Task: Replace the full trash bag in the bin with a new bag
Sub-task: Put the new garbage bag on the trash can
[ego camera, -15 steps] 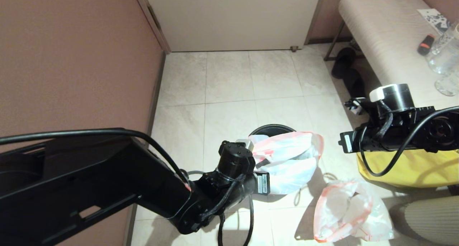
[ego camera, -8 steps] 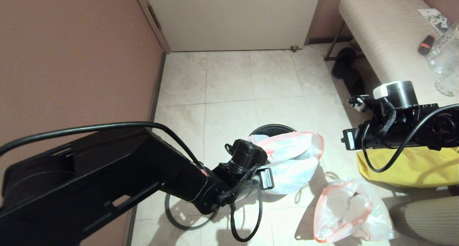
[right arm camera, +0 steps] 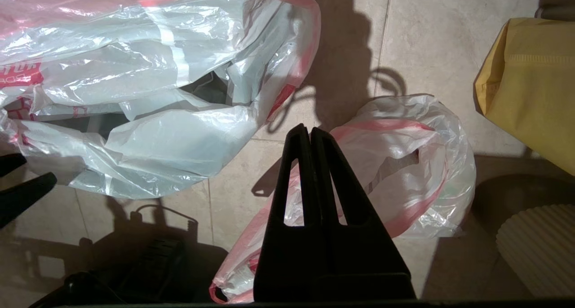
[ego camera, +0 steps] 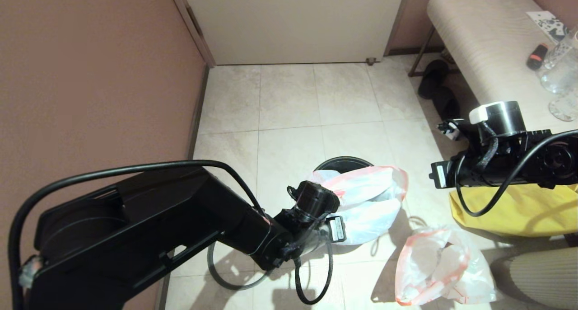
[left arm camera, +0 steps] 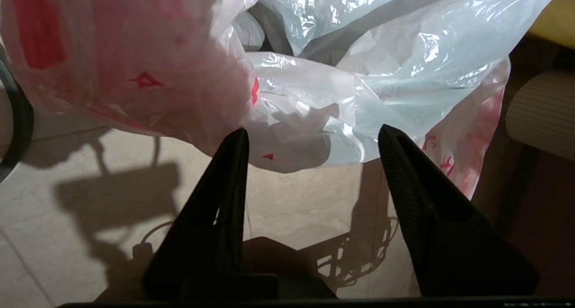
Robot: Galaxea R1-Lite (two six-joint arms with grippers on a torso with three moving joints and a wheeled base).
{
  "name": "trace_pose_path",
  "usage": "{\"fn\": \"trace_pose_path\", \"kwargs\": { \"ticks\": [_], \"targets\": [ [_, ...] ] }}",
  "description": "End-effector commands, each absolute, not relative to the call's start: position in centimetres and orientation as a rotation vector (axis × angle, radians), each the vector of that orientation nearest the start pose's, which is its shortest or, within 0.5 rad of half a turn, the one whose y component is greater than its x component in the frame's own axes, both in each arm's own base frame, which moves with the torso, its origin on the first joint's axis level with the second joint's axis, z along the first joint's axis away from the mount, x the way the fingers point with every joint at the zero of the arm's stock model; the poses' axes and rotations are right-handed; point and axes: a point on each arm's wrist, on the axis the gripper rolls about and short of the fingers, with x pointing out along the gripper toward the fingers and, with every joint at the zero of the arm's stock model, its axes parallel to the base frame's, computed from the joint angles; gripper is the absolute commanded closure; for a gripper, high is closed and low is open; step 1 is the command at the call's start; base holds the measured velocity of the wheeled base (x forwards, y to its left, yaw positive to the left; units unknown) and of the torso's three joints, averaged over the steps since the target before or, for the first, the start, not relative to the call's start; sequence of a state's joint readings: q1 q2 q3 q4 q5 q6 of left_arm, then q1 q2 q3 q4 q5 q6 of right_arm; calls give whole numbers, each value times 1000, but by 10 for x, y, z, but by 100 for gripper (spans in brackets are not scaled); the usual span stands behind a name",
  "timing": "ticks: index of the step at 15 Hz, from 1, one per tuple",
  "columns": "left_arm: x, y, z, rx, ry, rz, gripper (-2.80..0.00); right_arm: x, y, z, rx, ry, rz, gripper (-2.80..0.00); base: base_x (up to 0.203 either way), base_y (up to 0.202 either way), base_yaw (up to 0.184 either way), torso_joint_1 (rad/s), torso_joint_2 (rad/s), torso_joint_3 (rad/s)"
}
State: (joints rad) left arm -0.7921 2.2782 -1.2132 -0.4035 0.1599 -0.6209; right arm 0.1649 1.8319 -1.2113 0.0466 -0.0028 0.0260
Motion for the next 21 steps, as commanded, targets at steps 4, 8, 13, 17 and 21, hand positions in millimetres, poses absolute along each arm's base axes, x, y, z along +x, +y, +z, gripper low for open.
{"fn": "trace_pose_path", "kwargs": {
  "ticks": [4,8,13,17,21],
  "targets": [
    [301,-301,34,-246,815,-370,-280,341,56,183,-31,676,146,0,0,0,0,0,0,0],
    [315,-301,27,-266,805,-345,-280,341,56,184,-30,673,146,0,0,0,0,0,0,0],
    [334,-302,13,-260,778,-288,-280,340,58,186,-13,665,146,0,0,0,0,0,0,0],
    [338,-301,10,-239,763,-269,0,340,59,186,-12,666,150,0,0,0,0,0,0,0],
    [337,-301,9,-235,764,-271,0,346,62,174,-13,699,156,0,0,0,0,0,0,0]
  ]
}}
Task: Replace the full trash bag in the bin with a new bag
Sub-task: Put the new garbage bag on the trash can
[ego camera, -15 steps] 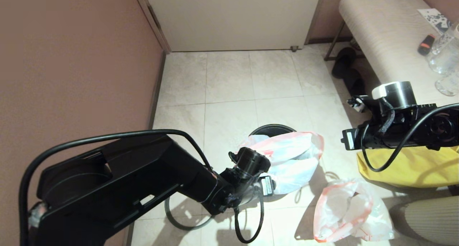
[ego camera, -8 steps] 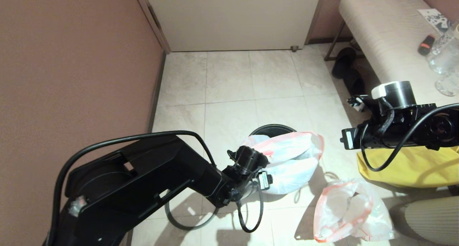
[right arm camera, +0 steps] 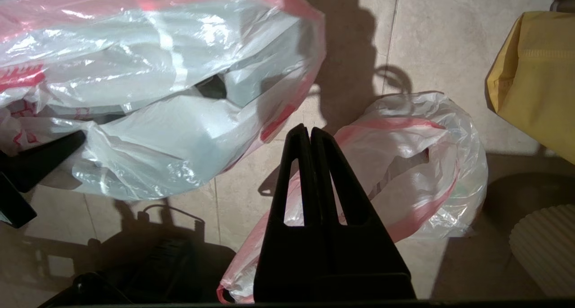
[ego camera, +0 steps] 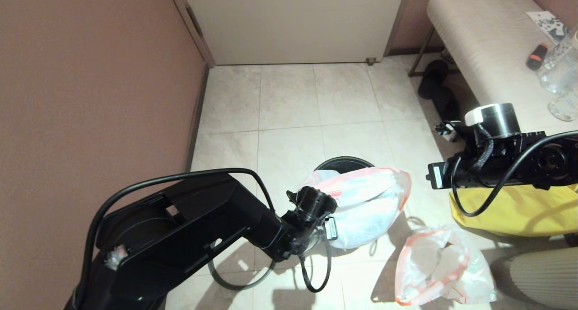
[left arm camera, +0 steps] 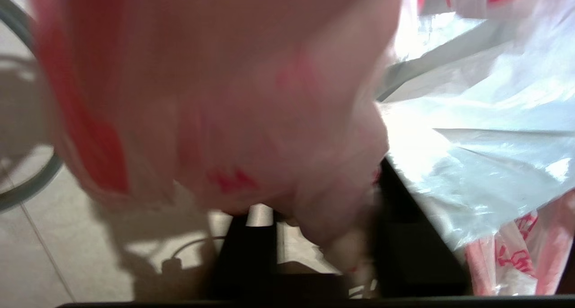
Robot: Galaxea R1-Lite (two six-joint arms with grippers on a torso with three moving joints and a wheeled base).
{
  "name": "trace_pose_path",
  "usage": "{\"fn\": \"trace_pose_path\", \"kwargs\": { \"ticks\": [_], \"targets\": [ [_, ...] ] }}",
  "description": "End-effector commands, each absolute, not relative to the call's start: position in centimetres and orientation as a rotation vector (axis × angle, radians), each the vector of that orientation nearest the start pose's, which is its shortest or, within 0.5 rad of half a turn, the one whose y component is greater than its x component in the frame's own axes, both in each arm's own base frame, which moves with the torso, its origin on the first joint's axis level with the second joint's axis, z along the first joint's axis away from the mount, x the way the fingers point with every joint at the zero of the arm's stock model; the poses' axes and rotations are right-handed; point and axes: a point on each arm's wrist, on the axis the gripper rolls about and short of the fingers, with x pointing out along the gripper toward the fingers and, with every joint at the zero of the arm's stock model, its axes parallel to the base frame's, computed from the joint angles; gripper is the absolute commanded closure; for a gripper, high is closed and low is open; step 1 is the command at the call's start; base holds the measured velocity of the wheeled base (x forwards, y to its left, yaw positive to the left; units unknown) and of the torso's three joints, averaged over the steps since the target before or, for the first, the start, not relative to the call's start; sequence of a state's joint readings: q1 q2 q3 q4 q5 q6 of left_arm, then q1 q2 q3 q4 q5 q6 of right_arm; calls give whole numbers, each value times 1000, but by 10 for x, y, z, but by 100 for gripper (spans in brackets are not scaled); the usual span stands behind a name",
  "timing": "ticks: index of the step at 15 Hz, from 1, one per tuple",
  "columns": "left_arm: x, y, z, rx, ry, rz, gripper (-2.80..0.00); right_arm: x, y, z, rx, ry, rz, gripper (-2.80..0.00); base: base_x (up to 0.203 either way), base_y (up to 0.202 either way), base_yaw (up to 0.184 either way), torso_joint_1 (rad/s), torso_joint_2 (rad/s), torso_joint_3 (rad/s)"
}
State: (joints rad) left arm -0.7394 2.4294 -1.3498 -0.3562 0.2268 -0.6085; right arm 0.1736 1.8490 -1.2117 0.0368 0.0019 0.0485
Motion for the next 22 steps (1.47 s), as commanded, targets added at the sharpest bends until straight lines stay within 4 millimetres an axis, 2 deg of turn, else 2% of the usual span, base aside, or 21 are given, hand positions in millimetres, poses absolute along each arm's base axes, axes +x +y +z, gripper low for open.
{"fn": "trace_pose_path", "kwargs": {
  "ticks": [1,4,6,8,10,11,14,15,17,20,22],
  "targets": [
    [337,-301,9,-235,764,-271,0,348,63,169,-17,713,160,0,0,0,0,0,0,0],
    [336,-301,10,-236,761,-272,0,362,71,136,-31,794,170,0,0,0,0,0,0,0],
    [336,-301,10,-236,761,-272,0,370,74,123,-32,798,182,0,0,0,0,0,0,0],
    [336,-301,11,-239,757,-271,0,365,73,131,-34,786,183,0,0,0,0,0,0,0],
    [337,-301,12,-251,714,-262,0,346,72,162,-40,748,193,0,0,0,0,0,0,0],
    [338,-302,13,-264,675,-254,0,335,73,171,-62,754,207,0,0,0,0,0,0,0],
    [343,-302,14,-255,591,-213,0,309,75,177,-184,812,273,0,0,0,0,0,0,0],
    [343,-302,14,-255,581,-206,0,307,75,171,-222,845,291,0,0,0,0,0,0,0],
    [343,-302,15,-258,571,-201,0,314,77,153,-237,906,311,0,0,0,0,0,0,0],
    [347,-299,11,-264,562,-194,0,325,71,137,-173,949,390,0,0,0,0,0,0,0],
    [348,-298,11,-265,562,-192,0,336,65,119,-145,994,434,0,0,0,0,0,0,0]
  ]
}}
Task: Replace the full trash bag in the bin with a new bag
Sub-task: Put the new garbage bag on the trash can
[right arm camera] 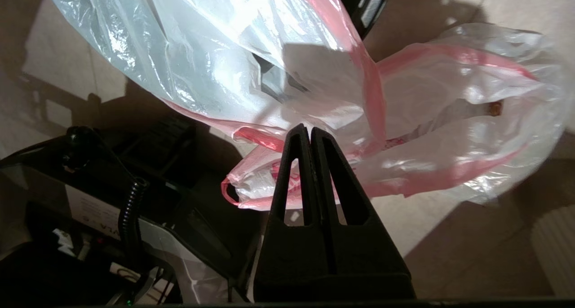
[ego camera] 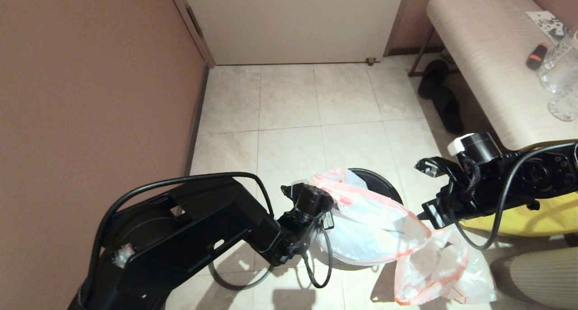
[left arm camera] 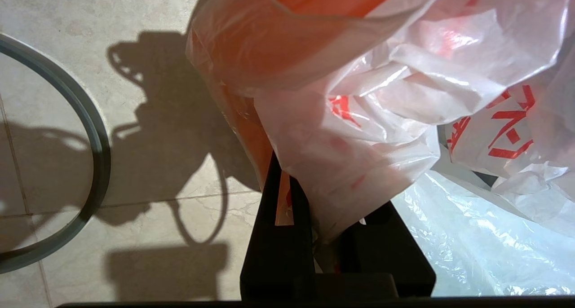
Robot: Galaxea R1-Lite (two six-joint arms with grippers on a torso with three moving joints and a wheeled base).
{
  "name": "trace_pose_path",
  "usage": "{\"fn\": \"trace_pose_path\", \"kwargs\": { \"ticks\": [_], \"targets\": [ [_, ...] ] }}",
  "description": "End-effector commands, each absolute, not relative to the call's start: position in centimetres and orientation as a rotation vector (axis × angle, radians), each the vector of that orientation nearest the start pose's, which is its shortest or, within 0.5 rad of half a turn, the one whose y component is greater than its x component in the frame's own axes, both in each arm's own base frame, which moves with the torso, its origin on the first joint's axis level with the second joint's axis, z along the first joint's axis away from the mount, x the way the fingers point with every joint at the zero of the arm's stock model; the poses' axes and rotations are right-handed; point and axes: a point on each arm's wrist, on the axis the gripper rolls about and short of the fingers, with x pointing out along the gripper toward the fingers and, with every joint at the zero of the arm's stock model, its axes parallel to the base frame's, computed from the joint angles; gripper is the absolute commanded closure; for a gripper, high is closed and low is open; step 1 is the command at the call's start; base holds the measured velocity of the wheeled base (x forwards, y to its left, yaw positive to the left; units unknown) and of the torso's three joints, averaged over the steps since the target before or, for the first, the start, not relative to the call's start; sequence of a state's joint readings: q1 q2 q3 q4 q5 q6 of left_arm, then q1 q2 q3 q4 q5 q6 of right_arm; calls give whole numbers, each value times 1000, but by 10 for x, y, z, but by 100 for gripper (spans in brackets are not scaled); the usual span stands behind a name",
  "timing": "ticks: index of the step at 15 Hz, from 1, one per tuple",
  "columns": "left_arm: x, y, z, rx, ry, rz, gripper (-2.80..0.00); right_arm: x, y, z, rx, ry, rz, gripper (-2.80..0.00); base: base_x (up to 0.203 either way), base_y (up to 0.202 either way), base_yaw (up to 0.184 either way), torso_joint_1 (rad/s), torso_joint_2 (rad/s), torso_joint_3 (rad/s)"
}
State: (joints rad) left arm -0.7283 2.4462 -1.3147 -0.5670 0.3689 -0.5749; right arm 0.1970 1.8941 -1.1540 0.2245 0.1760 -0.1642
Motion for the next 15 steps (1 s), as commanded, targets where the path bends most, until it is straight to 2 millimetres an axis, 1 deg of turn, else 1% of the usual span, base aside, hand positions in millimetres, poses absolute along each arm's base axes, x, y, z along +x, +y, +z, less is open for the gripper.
{"fn": "trace_pose_path", "kwargs": {
  "ticks": [1,4,8,10,12,15],
  "targets": [
    [349,-297,11,-266,562,-191,0,340,62,111,-150,1014,439,0,0,0,0,0,0,0],
    [350,-296,11,-267,561,-186,0,347,59,89,-170,1070,449,0,0,0,0,0,0,0],
    [350,-296,11,-263,562,-187,0,356,58,71,-170,1116,448,0,0,0,0,0,0,0],
    [349,-295,10,-258,565,-187,0,361,59,59,-167,1141,450,0,0,0,0,0,0,0],
    [348,-295,10,-258,566,-189,0,369,60,48,-143,1155,437,0,0,0,0,0,0,0],
    [348,-295,10,-256,566,-190,0,383,60,23,-103,1145,406,0,0,0,0,0,0,0]
  ]
}}
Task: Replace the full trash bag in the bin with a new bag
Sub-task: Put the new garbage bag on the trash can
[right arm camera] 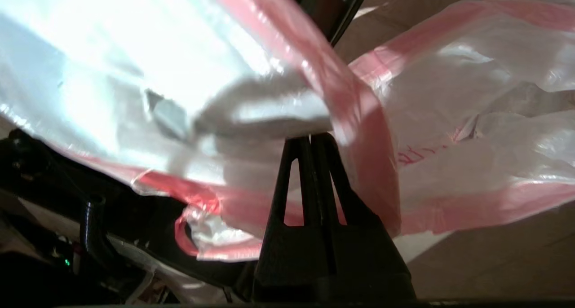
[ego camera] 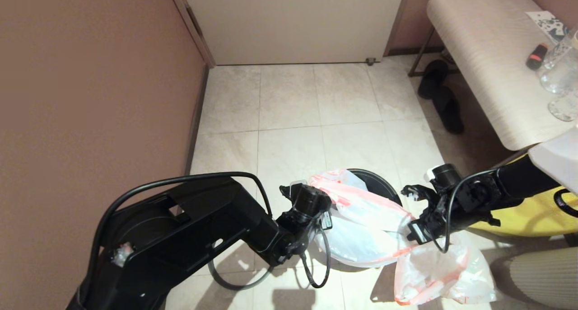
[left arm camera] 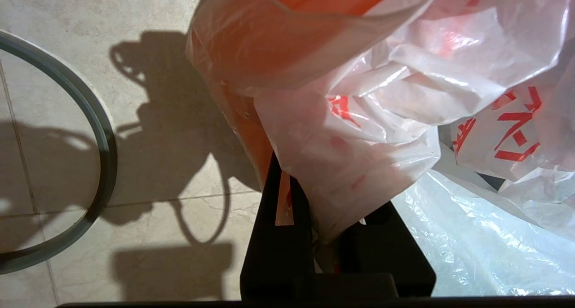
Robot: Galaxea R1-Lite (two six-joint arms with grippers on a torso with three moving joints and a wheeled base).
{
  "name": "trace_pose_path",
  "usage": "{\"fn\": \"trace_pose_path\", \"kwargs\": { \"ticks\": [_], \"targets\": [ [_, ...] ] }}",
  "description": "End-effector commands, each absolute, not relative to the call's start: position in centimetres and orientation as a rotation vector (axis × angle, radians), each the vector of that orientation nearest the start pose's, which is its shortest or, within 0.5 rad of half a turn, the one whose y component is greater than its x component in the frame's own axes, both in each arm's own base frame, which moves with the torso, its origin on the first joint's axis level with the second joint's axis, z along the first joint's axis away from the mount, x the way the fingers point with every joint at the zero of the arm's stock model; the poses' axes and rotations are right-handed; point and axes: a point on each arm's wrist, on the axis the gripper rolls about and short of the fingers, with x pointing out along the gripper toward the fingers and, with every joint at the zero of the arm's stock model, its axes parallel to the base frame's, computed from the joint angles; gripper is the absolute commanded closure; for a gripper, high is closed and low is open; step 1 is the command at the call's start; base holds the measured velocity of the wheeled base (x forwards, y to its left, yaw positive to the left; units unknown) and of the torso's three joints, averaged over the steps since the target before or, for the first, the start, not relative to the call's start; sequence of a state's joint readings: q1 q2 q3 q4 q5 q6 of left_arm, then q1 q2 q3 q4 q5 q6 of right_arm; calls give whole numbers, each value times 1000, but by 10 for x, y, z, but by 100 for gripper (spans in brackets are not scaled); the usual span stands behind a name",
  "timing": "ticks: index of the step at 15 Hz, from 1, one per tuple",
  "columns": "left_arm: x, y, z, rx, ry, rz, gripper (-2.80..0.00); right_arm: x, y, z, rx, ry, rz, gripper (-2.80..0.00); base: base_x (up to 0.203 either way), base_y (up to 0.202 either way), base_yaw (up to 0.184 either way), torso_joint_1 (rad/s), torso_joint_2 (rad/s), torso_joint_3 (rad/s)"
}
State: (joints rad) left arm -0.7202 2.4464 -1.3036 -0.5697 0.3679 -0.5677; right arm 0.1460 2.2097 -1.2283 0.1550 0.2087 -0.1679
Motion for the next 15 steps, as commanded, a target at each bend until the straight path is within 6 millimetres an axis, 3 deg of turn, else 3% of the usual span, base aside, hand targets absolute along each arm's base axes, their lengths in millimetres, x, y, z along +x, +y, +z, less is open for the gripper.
{"fn": "trace_pose_path", "kwargs": {
  "ticks": [1,5,10,15],
  "targets": [
    [348,-295,10,-256,569,-190,0,386,59,17,-98,1139,397,0,0,0,0,0,0,0],
    [343,-296,10,-250,583,-213,0,410,57,-13,-33,1076,279,0,0,0,0,0,0,0],
    [335,-298,4,-203,622,-272,0,436,59,1,185,873,160,0,0,0,0,0,0,0],
    [330,-301,2,-191,635,-293,0,443,60,27,337,731,130,0,0,0,0,0,0,0]
  ]
}}
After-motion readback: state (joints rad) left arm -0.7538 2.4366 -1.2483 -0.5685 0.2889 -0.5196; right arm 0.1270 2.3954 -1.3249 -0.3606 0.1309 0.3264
